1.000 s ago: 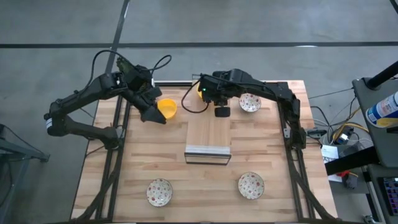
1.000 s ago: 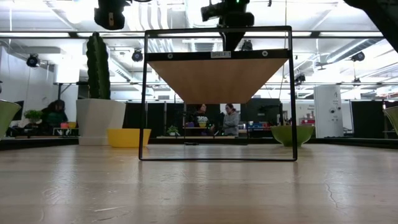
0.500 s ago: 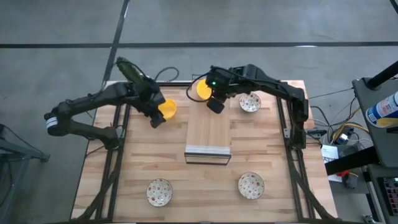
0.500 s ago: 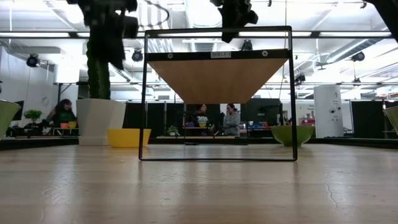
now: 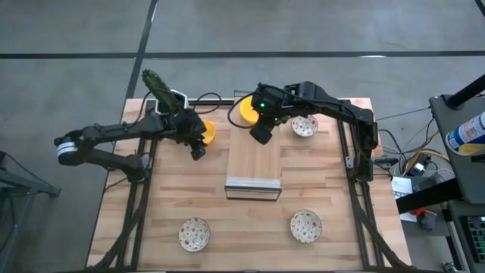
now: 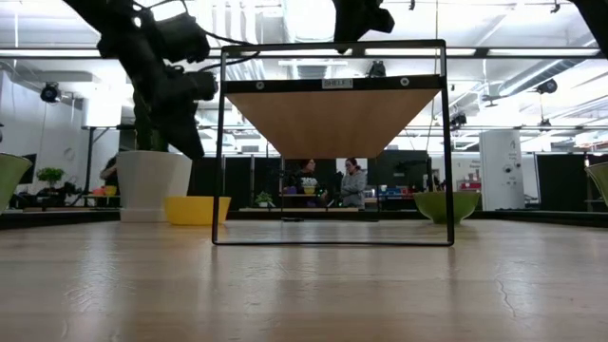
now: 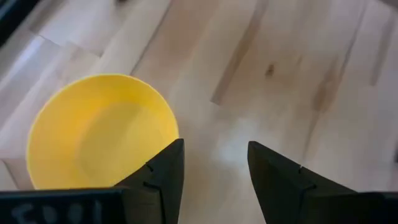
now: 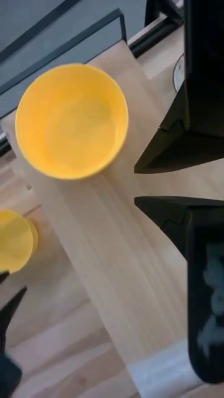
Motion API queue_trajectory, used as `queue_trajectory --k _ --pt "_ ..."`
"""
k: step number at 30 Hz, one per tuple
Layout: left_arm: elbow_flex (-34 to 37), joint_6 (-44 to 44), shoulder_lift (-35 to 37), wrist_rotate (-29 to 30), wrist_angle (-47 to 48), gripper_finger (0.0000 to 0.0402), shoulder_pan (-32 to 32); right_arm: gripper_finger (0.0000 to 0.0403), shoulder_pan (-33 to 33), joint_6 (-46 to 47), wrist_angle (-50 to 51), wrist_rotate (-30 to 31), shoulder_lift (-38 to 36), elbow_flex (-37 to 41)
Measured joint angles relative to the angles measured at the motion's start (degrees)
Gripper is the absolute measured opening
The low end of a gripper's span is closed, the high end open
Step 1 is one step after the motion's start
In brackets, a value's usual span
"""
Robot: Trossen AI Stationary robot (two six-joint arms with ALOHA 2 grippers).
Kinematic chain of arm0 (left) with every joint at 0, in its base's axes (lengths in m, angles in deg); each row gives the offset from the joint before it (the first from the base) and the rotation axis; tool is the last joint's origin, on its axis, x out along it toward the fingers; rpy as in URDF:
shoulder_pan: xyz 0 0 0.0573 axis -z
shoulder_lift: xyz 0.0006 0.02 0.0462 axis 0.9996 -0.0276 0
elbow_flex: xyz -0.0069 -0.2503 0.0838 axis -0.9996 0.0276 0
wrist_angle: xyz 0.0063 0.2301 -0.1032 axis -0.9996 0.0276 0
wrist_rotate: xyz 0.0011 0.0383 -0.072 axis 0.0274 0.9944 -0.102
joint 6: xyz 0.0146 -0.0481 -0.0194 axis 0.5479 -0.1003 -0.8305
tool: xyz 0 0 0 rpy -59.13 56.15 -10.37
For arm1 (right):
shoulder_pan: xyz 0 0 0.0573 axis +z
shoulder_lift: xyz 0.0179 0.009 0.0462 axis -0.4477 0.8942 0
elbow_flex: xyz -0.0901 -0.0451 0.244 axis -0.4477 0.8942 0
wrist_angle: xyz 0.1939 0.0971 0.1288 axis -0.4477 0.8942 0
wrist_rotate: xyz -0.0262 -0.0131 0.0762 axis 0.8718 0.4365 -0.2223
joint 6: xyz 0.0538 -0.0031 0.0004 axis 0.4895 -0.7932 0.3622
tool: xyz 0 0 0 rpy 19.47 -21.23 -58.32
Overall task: Pick & Place Mini bowls
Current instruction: Stack the yellow bowl on the yellow bowls on the shelf
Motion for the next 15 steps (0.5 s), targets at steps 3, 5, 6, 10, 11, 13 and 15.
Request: queue_trajectory --k 3,5,6,10,11,13,15 --pt "0.54 0.5 -1.37 -0.01 -1.29 0.0168 -0.09 0.0059 0.73 -0.05 -0.34 0.01 -0.12 0.0" --pt "0.54 1.02 -2.83 0.1 -1.38 0.0168 -0.16 0.0059 1.06 -0.34 -0.38 0.02 -0.15 0.0" --pt "0.54 1.89 -3.65 0.48 -1.33 0.0168 -0.23 0.0059 1.16 -0.48 -0.41 0.02 -0.14 0.0" --pt "0.28 4.86 -7.13 3.65 -1.76 0.0168 -0.58 0.0058 1.3 -1.47 -0.53 0.15 -0.15 0.0" --pt "0.21 5.13 -7.97 3.94 -1.72 0.0168 -0.77 0.0059 1.3 -1.69 -0.53 0.17 -0.15 0.0" --pt "0.15 5.17 -9.55 4.46 -1.9 0.0168 -1.13 0.0059 1.27 -1.77 -0.53 0.19 -0.15 0.0" --pt "0.25 5.21 -11.38 4.48 -2.5 0.0168 -1.31 0.0058 1.27 -1.84 -0.51 0.19 -0.19 0.0"
